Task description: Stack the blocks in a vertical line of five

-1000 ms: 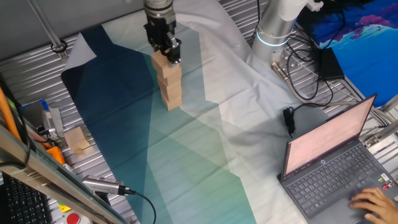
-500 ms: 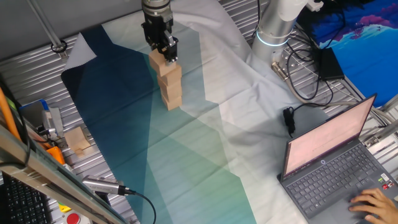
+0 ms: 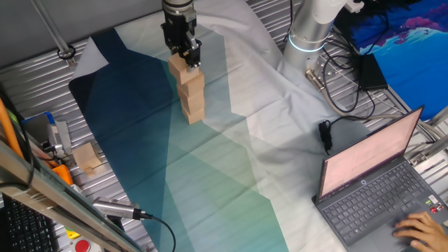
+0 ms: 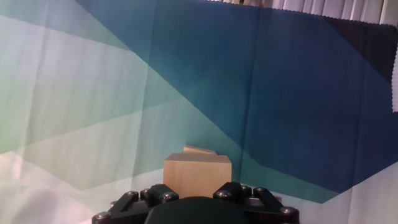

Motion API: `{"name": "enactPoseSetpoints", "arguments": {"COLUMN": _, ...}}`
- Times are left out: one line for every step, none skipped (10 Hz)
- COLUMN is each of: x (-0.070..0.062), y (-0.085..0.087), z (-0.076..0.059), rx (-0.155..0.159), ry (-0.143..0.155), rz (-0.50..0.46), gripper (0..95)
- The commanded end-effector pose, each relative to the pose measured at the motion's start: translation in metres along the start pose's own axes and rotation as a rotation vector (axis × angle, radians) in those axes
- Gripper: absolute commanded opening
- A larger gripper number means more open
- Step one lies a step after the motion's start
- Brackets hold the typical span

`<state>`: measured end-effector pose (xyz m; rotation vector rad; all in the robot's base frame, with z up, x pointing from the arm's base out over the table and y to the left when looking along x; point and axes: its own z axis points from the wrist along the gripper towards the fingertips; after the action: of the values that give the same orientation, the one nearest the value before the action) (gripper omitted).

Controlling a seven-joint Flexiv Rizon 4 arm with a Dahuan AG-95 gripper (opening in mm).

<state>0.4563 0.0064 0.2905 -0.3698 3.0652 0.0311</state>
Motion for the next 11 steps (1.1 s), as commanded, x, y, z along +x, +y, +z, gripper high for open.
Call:
{"name": "enactPoseSetpoints", "arguments": {"x": 0.0033, "y": -0.0007, "z": 0.0023, "rx": -0.009, "ry": -0.008, "rz": 0.036, "gripper": 0.0}}
{"name": "enactPoseSetpoints", "arguments": {"x": 0.0037, "y": -0.0008, "z": 0.0026, "rx": -0.011, "ry": -0.008, "rz": 0.04, "gripper": 0.0}}
{"name": "enactPoseSetpoints", "arguments": {"x": 0.0053, "y": -0.0012, "z": 0.0033, "rx": -0.014, "ry": -0.008, "rz": 0.046, "gripper": 0.0}}
{"name": "enactPoseSetpoints", "arguments": {"x": 0.0066, "y": -0.0014, "z": 0.0036, "rx": -0.017, "ry": -0.008, "rz": 0.049, "gripper": 0.0}}
{"name": "enactPoseSetpoints", "arguments": {"x": 0.0088, "y": -0.0015, "z": 0.0039, "rx": -0.018, "ry": -0.01, "rz": 0.048, "gripper": 0.0}}
{"name": "enactPoseSetpoints", "arguments": {"x": 0.0102, "y": -0.0003, "z": 0.0027, "rx": -0.016, "ry": -0.009, "rz": 0.046, "gripper": 0.0}}
{"name": "enactPoseSetpoints", "arguments": {"x": 0.0104, "y": 0.0, "z": 0.0023, "rx": -0.015, "ry": -0.009, "rz": 0.045, "gripper": 0.0}}
{"name": "enactPoseSetpoints", "arguments": {"x": 0.0106, "y": 0.0013, "z": 0.001, "rx": -0.015, "ry": -0.008, "rz": 0.045, "gripper": 0.0}}
{"name": "enactPoseSetpoints", "arguments": {"x": 0.0113, "y": 0.0038, "z": 0.0008, "rx": -0.014, "ry": -0.008, "rz": 0.045, "gripper": 0.0}}
{"name": "enactPoseSetpoints", "arguments": {"x": 0.0118, "y": 0.0059, "z": 0.0019, "rx": -0.007, "ry": -0.009, "rz": 0.042, "gripper": 0.0}}
{"name": "enactPoseSetpoints", "arguments": {"x": 0.0124, "y": 0.0065, "z": 0.0031, "rx": -0.009, "ry": -0.01, "rz": 0.041, "gripper": 0.0}}
